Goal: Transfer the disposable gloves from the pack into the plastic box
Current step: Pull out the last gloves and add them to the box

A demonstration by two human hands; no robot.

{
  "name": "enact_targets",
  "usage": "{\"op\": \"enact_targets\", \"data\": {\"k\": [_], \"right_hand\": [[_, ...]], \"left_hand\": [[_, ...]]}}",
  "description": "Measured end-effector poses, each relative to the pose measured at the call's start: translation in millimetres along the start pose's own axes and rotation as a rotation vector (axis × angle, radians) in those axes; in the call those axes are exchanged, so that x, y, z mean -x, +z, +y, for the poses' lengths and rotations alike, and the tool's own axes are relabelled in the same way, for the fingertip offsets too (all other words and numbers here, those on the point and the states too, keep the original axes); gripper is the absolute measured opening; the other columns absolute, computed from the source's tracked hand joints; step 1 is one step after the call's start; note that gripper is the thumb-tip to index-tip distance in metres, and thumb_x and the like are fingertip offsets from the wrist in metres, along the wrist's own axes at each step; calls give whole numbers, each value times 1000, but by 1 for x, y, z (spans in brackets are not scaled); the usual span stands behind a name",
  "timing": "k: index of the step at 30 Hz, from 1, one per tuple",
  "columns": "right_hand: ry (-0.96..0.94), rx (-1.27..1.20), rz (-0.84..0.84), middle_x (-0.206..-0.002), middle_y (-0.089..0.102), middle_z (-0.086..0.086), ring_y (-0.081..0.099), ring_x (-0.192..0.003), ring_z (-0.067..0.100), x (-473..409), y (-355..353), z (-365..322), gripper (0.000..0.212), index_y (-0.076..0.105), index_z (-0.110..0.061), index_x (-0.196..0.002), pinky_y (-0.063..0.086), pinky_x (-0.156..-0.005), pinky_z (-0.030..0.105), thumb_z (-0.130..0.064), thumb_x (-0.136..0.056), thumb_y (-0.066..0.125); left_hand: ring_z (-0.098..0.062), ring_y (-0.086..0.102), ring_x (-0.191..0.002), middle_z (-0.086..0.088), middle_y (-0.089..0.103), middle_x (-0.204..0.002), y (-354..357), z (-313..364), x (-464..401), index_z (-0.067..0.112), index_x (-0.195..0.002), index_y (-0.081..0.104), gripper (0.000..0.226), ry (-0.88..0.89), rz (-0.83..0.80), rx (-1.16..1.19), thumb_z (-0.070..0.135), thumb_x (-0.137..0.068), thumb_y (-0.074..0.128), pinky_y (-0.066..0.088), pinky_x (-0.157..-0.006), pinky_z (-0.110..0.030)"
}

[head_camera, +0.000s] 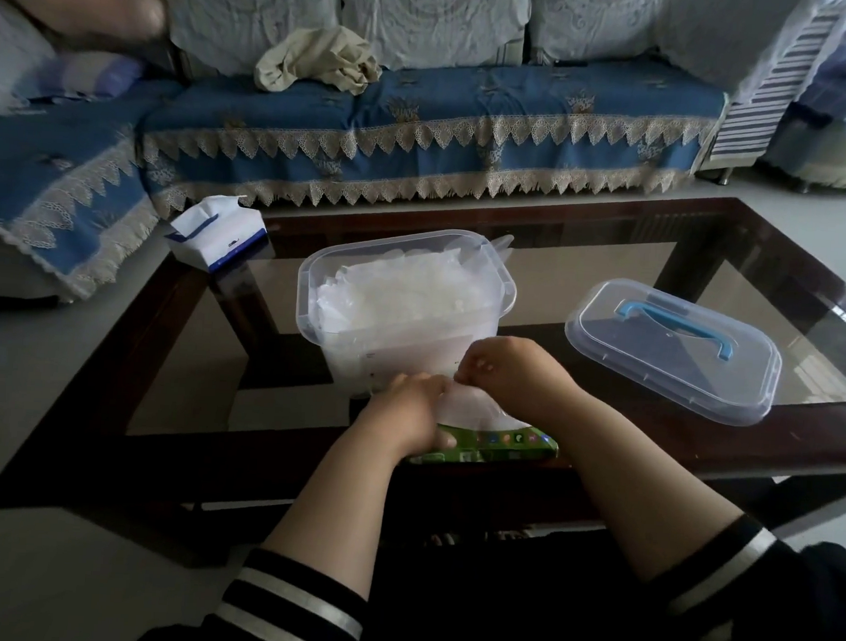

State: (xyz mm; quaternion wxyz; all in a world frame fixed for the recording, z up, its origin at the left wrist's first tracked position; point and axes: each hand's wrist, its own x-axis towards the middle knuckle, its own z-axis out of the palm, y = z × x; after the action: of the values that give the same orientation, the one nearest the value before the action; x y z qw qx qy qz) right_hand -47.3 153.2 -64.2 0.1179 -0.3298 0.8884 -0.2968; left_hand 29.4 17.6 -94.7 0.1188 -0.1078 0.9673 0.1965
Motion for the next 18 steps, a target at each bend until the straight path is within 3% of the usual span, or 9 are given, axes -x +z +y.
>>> {"op": "enact_targets", "data": {"k": [3, 5, 7, 8, 10, 11, 13, 16, 18], "right_hand": [[-91, -201, 235, -70, 63, -14, 60, -73, 12, 5, -12, -9, 13, 63, -25, -82, 46, -69, 26, -16, -91, 60], [-103, -409, 405, -64, 63, -12, 56, -62, 13, 9, -20, -13, 15, 58, -22, -82, 46, -60, 23, -14, -95, 55], [-71, -584, 504, -64, 63, -5, 53, -59, 25, 10, -26, -15, 16, 58, -19, -84, 48, -56, 34, -16, -98, 50], [-60, -625, 530, -64, 61, -3, 51, -59, 28, 10, -28, -15, 18, 58, -20, -84, 48, -56, 39, -15, -99, 48], [-56, -658, 557, -66, 55, -1, 49, -58, 19, 10, -32, -17, 22, 56, -24, -84, 47, -54, 38, -13, -100, 46], [-59, -673, 559, -67, 54, -1, 48, -57, 13, 10, -33, -19, 22, 56, -24, -85, 45, -51, 32, -11, -100, 45], [-65, -697, 546, -67, 54, -2, 46, -51, 5, 10, -34, -21, 20, 55, -22, -90, 41, -48, 21, -9, -100, 44], [-62, -661, 515, -70, 56, -3, 48, -55, 5, 10, -36, -18, 17, 56, -24, -95, 41, -50, 19, -11, -100, 45], [-37, -612, 497, -72, 58, -3, 48, -54, 1, 8, -37, -13, 14, 59, -21, -100, 41, -52, 17, -14, -99, 46]], "left_hand": [[-27, 47, -125, -5, 53, -127, 2, 0, -5, 17, -128, 52, 62, -14, -41, -92, 41, -76, 76, 44, -101, -39], [-25, 43, -131, -4, 49, -135, 0, -2, -4, 21, -137, 48, 68, -34, -94, -83, 43, -79, 74, 41, -105, -36], [-22, 45, -129, 1, 51, -139, -8, 1, 2, 25, -139, 50, 57, 3, -138, -48, 35, -86, 69, 41, -102, -31], [-22, 53, -120, 1, 58, -133, -13, 1, 5, 22, -130, 58, 43, 38, -93, 17, 29, -88, 66, 43, -95, -30], [-17, 58, -88, 3, 65, -97, -26, 7, 16, 19, -96, 65, 9, 23, 46, 293, 19, -94, 57, 42, -75, -28], [-13, 57, -80, 6, 64, -88, -32, 9, 20, 22, -86, 63, 16, 15, 105, 473, 18, -98, 54, 41, -73, -25], [-14, 67, -89, 3, 72, -97, -43, 15, 29, 26, -93, 66, 21, 22, 172, 905, 32, -101, 47, 48, -83, -27], [-29, 68, -103, -15, 72, -110, -57, 22, 35, 10, -113, 65, 73, 109, 126, 1471, 65, -84, 27, 54, -91, -41], [-31, 68, -104, -19, 70, -112, -64, 21, 34, 7, -116, 65, 89, 120, 137, 1549, 74, -77, 21, 55, -92, -42]]}}
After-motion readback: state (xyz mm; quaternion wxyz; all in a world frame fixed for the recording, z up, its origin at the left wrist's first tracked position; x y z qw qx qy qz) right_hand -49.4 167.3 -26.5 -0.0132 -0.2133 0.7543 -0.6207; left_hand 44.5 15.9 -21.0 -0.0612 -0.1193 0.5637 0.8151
